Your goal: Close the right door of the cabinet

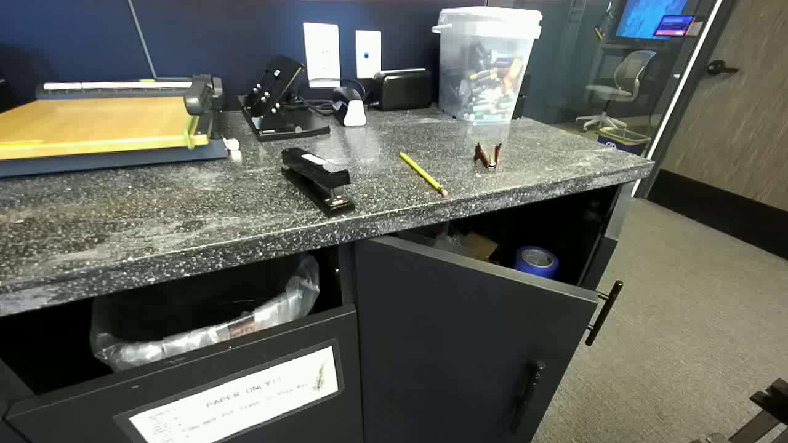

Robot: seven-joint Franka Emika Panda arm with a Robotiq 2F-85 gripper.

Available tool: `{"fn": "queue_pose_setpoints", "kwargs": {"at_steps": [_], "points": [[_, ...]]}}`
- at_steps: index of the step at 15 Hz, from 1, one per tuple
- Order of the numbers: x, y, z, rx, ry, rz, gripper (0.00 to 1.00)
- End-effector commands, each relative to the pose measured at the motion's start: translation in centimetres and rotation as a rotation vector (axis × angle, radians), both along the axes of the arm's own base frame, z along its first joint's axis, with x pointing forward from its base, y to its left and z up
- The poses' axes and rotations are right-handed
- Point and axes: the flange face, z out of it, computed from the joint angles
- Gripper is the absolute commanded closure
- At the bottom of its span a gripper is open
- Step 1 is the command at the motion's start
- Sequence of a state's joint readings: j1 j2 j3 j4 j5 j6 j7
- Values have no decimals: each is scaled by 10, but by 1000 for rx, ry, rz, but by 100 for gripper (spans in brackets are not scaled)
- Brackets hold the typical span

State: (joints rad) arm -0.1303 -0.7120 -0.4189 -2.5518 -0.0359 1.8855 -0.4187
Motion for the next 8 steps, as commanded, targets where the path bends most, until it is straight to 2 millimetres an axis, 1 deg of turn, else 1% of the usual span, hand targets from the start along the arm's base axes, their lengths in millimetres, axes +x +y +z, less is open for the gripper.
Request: {"fn": "queue_pose_setpoints", "kwargs": {"at_steps": [1,2,4,5,7,8], "points": [[0,0,0,0,1,0,0],[0,0,0,0,1,0,0],[12,24,-4,-40,11,1,0],[16,40,-8,-61,15,3,0],[30,78,-22,-106,28,16,0],[40,97,-33,-127,40,19,0]]}}
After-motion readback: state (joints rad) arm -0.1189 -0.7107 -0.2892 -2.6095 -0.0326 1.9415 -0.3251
